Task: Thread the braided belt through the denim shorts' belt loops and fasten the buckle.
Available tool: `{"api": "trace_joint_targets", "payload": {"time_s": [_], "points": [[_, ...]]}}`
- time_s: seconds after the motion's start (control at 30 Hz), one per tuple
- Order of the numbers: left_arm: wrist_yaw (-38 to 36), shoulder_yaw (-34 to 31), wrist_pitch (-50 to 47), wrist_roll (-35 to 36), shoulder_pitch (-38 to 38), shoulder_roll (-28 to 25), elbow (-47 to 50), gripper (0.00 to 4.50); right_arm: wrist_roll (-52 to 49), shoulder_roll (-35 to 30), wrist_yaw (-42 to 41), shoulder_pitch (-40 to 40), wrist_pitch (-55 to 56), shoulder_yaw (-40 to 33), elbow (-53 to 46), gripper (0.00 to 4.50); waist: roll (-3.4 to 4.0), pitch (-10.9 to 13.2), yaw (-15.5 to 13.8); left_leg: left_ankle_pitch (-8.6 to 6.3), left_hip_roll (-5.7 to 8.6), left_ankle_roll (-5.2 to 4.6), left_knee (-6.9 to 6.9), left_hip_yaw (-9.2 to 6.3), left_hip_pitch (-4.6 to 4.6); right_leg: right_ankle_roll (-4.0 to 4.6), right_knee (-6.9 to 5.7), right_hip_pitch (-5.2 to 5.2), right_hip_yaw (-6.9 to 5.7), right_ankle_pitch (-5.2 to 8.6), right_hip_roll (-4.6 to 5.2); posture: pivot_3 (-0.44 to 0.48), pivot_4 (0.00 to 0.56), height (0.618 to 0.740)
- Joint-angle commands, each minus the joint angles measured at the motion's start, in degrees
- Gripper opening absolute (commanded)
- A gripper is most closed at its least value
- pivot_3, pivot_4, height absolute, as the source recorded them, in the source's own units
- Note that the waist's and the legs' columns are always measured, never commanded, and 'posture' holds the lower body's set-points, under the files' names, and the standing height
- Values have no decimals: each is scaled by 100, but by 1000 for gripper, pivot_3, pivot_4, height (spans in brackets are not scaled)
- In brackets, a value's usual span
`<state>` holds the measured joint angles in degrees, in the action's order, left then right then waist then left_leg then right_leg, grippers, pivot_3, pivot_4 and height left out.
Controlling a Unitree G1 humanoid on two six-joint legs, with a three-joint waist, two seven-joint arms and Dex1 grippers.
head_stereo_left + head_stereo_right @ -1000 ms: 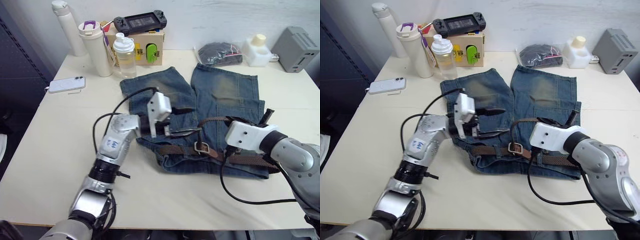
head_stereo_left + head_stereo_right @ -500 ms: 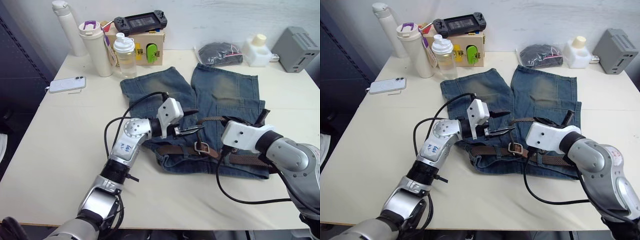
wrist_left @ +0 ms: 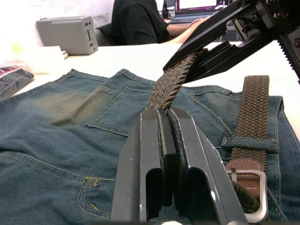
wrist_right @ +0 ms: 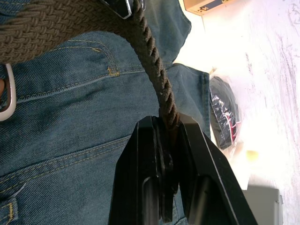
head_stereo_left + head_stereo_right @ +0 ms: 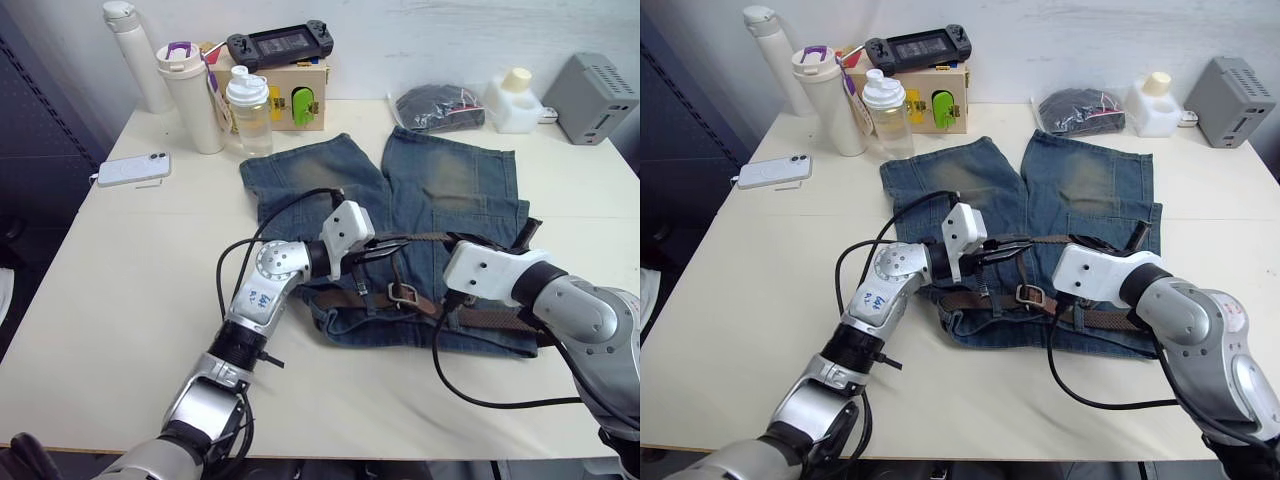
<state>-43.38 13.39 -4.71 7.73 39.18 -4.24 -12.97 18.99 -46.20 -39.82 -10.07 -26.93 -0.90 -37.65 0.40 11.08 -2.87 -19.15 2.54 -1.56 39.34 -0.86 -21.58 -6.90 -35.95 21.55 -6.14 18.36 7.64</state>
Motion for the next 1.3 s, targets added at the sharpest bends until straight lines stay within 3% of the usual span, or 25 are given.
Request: {"api": "trace_joint_targets", "payload": {"time_s": [0.03,0.07,0.27,0.4,0.43,0.63,0.67,0.93,1.03,1.2,1.3], "points": [[164,-24,-225,206,-260,162,475,71,-277,455,244,-240,-661,-471,-398,0,0,0,2,0,0,0,0,0,0,0,0,0,0,0,0,0,150,690],[204,-61,-345,305,-359,210,597,0,-354,566,219,-231,-1010,-592,-424,969,0,0,2,0,-1,0,0,-2,0,0,1,0,1,0,0,0,150,690],[472,-688,-1426,1571,-768,657,1328,0,-845,798,33,-8,-2356,-1090,-525,3721,0,0,-15,0,1,0,6,-9,-4,0,1,-2,11,0,4,0,150,690],[465,-706,-1862,1916,-1019,637,1666,0,-1695,1269,-168,-128,-3361,-1212,-921,3721,3,-2,24,0,-3,1,2,-10,-3,0,-1,0,17,0,1,0,150,690],[477,-698,-1908,1953,-1048,623,1709,0,-1886,1352,-210,-164,-3576,-1211,-1018,3070,4,-2,51,-1,-5,1,0,-9,-1,1,0,0,17,0,-1,0,150,690],[393,-545,-2042,1993,-1134,495,1873,0,-2652,1740,-9,-183,-4448,-734,-1443,297,4,-2,31,-1,-1,1,-3,-10,0,1,2,-1,17,0,0,0,150,690],[393,-530,-2044,1983,-1134,472,1875,0,-2698,1694,43,-130,-4491,-562,-1480,27,4,-2,31,-1,1,1,-3,-10,0,1,2,-1,18,0,2,0,150,690],[386,-424,-1993,1849,-1354,128,2023,0,-2456,1313,983,332,-4458,838,-1042,27,4,-3,54,-1,1,1,-4,-8,3,1,1,0,19,0,1,0,150,690],[350,-455,-1980,1804,-1608,-175,2124,0,-2476,1073,1067,492,-4358,966,-976,27,1,-9,39,-1,1,1,-3,-9,6,1,2,-4,19,0,1,0,150,690],[398,-557,-2105,1968,-1884,-396,2294,0,-2771,1213,1068,465,-4146,599,-1030,27,-5,-16,-28,-1,2,2,-2,-13,11,1,11,-14,19,0,3,0,150,690],[480,-577,-2086,1969,-1948,-371,2341,0,-3172,1656,999,214,-4234,-133,-1216,27,-6,-16,-20,-1,3,2,-1,-13,9,1,13,-13,20,0,4,0,150,690]]}}
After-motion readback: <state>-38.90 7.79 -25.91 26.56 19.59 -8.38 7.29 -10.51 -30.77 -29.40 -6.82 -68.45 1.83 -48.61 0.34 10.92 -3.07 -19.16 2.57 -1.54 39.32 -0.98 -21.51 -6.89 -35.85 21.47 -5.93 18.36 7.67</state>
